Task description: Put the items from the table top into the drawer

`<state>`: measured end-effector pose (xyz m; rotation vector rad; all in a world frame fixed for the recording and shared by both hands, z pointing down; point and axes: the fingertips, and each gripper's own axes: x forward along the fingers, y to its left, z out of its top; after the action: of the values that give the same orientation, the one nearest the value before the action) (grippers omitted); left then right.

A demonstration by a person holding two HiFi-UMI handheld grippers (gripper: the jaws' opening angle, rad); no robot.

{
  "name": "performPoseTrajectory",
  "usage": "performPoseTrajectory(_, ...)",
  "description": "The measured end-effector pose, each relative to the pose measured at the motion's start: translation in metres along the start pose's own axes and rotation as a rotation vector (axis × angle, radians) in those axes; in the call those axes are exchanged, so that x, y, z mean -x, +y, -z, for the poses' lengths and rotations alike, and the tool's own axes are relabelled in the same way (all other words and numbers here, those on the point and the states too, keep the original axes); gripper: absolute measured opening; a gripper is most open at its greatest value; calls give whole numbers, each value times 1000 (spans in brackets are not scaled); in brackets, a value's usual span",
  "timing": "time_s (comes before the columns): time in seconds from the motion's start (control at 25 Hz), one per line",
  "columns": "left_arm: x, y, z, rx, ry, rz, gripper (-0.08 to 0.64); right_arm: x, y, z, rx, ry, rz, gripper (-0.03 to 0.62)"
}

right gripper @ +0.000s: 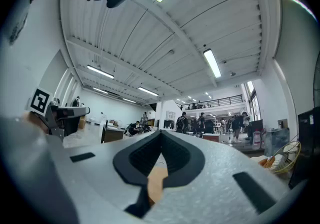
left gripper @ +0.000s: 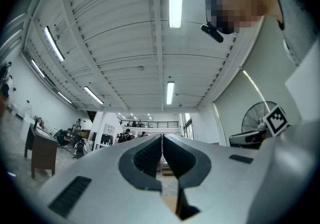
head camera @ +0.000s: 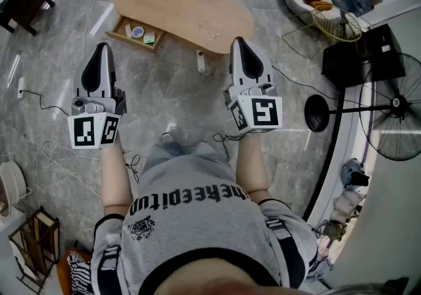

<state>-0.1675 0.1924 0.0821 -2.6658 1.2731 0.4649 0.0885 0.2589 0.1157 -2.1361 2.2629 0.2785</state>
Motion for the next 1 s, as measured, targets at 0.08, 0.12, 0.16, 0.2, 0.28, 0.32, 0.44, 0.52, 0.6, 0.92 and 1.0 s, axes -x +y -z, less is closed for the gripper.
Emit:
performPoseTrajectory(0.08, 2, -6, 1, 9, 6, -4, 11, 7, -3, -1, 3, 4, 0, 3)
performPoseTrajectory(0.12, 2, -10, 1, 12, 7, -5, 11, 10, -6, -1, 3, 6, 0, 3)
performPoseTrajectory(0.16, 3, -14, 1, 14, 7, -6, 11, 13, -9, -1, 0, 7, 1, 3)
performPoseTrajectory(0.2, 2, -17, 1, 14, 6, -7, 11, 15, -12, -1, -3, 9, 1, 3)
performPoseTrajectory(0.28, 2, -25, 0, 14, 4, -5, 11, 20, -17, 0, -12, 11, 4, 3)
performPoseTrajectory(0.32, 2, -28, 0, 14, 5, -1, 11, 22, -20, 0, -14, 12, 6, 3)
performPoseTrajectory(0.44, 2, -34, 1, 13, 13, 10, 11, 26, -22, 0, -12, 15, 12, 3)
performPoseTrajectory(0.52, 1, -35, 1, 14, 13, 15, 11, 26, -22, 0, -11, 13, 14, 3)
performPoseTrajectory(0.6, 1, -35, 1, 13, 10, 19, 11, 27, -21, 1, -10, 13, 16, 3)
performPoseTrajectory(0.92, -10, -27, 6, 6, 17, 50, 11, 17, -21, 1, -27, -6, 48, 3)
performPoseTrajectory(1.0, -14, -23, 8, 6, 23, 65, 11, 12, -20, 1, -35, -15, 58, 3)
